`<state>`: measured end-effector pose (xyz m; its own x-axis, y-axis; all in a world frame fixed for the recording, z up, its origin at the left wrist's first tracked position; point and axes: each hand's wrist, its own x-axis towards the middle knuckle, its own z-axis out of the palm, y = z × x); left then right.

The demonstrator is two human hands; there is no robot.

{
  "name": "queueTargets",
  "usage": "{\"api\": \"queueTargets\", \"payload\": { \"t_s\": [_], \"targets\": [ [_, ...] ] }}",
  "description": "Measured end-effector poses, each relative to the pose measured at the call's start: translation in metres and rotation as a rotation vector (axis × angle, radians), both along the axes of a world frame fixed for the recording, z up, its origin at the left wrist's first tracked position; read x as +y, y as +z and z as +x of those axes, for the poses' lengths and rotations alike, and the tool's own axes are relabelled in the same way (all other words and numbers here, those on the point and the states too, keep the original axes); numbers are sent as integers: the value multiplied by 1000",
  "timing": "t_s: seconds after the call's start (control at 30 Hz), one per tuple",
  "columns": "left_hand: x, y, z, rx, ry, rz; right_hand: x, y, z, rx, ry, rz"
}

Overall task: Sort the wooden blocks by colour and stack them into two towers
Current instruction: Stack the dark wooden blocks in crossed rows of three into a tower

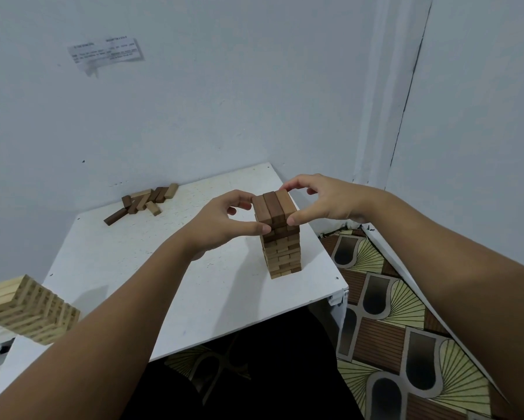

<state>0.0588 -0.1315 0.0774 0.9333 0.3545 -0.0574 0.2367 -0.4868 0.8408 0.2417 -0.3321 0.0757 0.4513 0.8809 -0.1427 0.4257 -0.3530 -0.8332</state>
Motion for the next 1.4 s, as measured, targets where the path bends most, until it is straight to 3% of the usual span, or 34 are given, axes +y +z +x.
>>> {"api": "queueTargets", "payload": {
  "t_s": [0.3,0.83,1.4],
  "targets": [
    [-5,4,2,31,-6,-1,2,1,-4,56,14,31],
    [-11,1,10,-73,-12,-3,6,3,-8,106,20,28],
    [-13,6,5,8,19,-3,5,6,-13,75,32,0]
  ]
}}
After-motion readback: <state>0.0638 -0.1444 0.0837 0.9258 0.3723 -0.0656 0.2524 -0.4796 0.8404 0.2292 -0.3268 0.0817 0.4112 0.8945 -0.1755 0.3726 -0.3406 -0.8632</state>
